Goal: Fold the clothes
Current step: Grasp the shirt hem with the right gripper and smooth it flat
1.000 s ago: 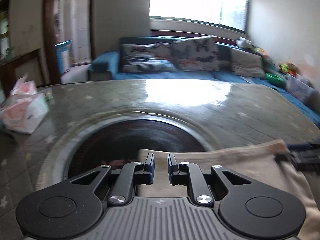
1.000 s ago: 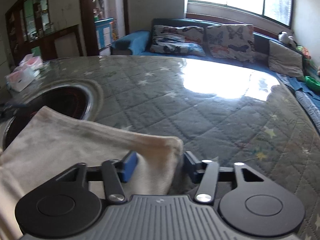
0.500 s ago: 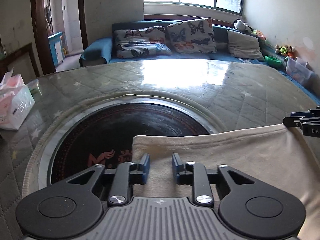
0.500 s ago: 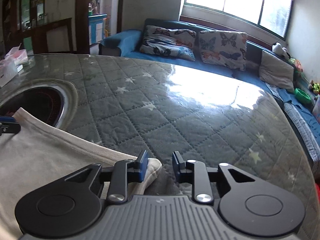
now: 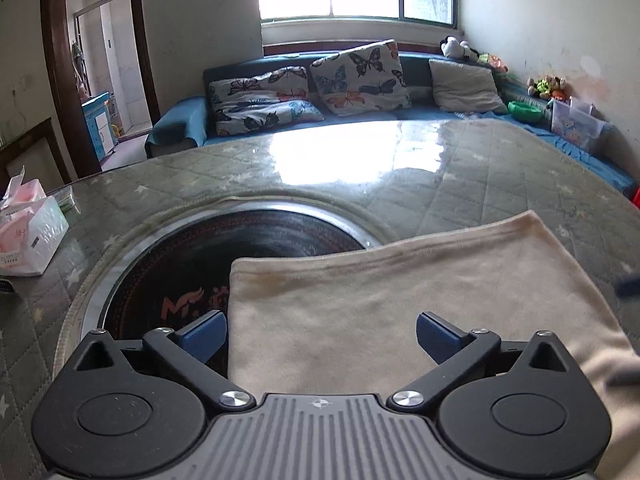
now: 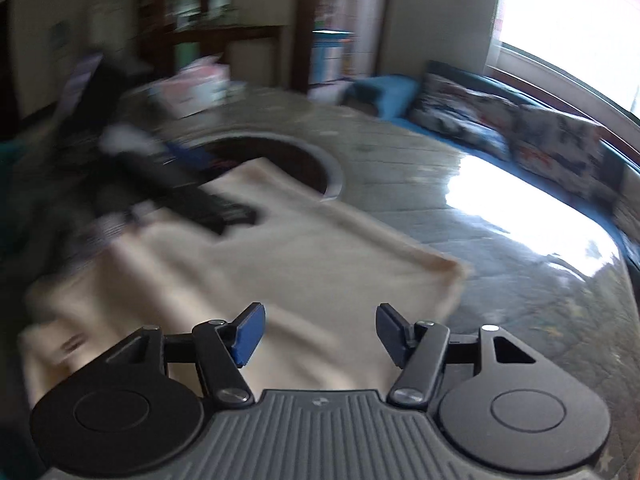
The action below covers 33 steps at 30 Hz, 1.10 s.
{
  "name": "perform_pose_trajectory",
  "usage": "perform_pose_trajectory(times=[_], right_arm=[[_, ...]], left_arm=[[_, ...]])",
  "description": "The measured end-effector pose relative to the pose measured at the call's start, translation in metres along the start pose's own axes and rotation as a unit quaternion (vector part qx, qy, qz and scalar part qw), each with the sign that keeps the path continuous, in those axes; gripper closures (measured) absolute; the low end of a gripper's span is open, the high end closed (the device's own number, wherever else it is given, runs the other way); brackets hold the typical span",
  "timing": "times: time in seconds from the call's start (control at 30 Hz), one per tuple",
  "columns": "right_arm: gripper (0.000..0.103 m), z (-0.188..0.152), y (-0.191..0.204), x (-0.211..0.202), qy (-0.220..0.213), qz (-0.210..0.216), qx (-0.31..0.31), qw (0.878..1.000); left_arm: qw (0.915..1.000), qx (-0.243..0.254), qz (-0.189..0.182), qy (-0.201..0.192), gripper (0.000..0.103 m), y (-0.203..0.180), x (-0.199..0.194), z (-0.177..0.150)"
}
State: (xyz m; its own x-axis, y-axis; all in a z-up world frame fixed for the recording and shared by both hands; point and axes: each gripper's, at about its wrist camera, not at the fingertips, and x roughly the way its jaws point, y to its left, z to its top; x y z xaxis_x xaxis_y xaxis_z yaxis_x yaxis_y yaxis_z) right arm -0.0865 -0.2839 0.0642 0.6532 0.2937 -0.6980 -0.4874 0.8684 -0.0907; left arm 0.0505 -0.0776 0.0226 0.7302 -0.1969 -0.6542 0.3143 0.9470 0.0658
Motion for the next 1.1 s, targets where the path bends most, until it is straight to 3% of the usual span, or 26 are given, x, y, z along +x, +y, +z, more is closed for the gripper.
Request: perform_pose_trajectory(times=[0.3, 0.37, 0.57, 0.8, 1.1], right_arm=[[0.04, -0.012, 0.076, -0.018, 0.019, 0.104, -0.102, 0.989], [0.042, -0.014, 0.087, -0.015, 0.021, 0.103, -0.121, 0.987], [0.057, -0.017, 0.11, 0.005, 0.028, 0.101, -0.132, 0.986], [0.097, -0.021, 0.114, 0.004, 0.02, 0.105, -0.125, 0.986], [0.1, -0.031, 0.133, -0.014, 0.032, 0.148, -0.169, 0.974]], left_arm=[[0.9999, 0.005, 0.001, 0.016, 0.0, -0.001, 0.002, -0.009], [0.9998, 0.003, 0.0, 0.017, 0.0, -0.001, 0.001, -0.01], [0.9998, 0.004, -0.003, 0.02, 0.0, 0.0, -0.001, -0.013], [0.9997, -0.002, -0.008, 0.022, 0.0, 0.004, 0.001, -0.015], [0.9997, -0.004, -0.008, 0.022, 0.0, 0.005, 0.001, -0.015]])
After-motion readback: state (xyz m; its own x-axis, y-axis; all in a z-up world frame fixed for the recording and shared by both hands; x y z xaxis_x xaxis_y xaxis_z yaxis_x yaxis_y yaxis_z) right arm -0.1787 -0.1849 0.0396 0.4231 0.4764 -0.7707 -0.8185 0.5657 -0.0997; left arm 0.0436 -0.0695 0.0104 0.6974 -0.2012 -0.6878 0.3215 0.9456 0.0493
